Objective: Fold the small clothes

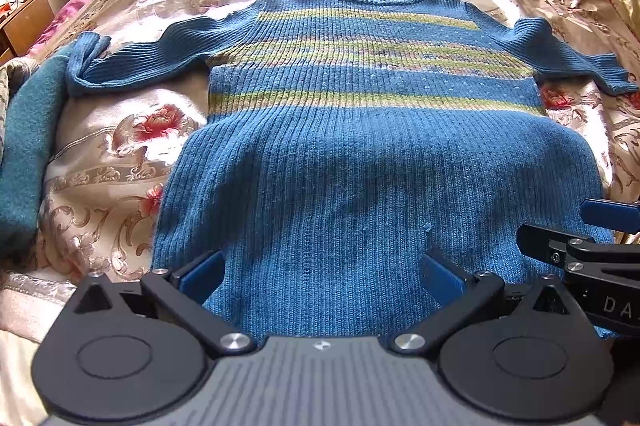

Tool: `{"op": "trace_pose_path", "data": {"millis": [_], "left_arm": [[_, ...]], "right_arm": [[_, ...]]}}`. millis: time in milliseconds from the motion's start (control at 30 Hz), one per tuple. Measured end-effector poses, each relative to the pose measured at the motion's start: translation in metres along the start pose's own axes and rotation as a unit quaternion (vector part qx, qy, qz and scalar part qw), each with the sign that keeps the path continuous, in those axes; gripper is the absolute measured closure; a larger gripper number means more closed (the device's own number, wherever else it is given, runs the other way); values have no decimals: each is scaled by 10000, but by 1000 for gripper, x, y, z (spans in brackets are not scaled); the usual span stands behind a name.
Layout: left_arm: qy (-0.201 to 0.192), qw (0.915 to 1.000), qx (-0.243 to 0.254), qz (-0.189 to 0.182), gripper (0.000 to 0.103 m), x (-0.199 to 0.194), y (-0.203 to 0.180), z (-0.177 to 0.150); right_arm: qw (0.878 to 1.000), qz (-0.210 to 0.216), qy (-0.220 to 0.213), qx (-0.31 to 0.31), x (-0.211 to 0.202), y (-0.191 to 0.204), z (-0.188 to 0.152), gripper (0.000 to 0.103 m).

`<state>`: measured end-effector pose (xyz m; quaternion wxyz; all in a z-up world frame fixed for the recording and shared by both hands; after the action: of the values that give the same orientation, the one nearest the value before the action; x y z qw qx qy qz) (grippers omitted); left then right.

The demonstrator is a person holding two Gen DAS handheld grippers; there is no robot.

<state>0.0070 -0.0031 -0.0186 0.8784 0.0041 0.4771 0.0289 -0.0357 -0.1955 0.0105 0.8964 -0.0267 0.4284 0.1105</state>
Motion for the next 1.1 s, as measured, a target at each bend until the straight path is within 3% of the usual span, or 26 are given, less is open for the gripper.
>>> {"op": "trace_pose_path", "data": {"millis": [333, 667, 1100], "left_arm": [[63, 9999, -83, -52, 0, -3, 2, -1], [370, 9991, -198, -49, 0, -1, 7, -1], [561, 9974, -426, -163, 0, -9, 12, 12]], "right_arm": [[10000, -13, -91, -18, -5, 1, -1, 34], [9999, 26, -151, -18, -8, 2, -1, 34], [9989, 311, -210, 267, -11, -7, 0, 34]]}}
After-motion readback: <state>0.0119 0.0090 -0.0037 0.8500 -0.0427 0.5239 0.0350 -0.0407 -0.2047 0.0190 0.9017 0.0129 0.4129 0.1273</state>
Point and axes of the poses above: each gripper's, at about its wrist camera, not at the fingertips, and x roughly the way its jaws point, y to its left, z to its top, the point moved 1 cm from there along x, roughly the way its jaws point
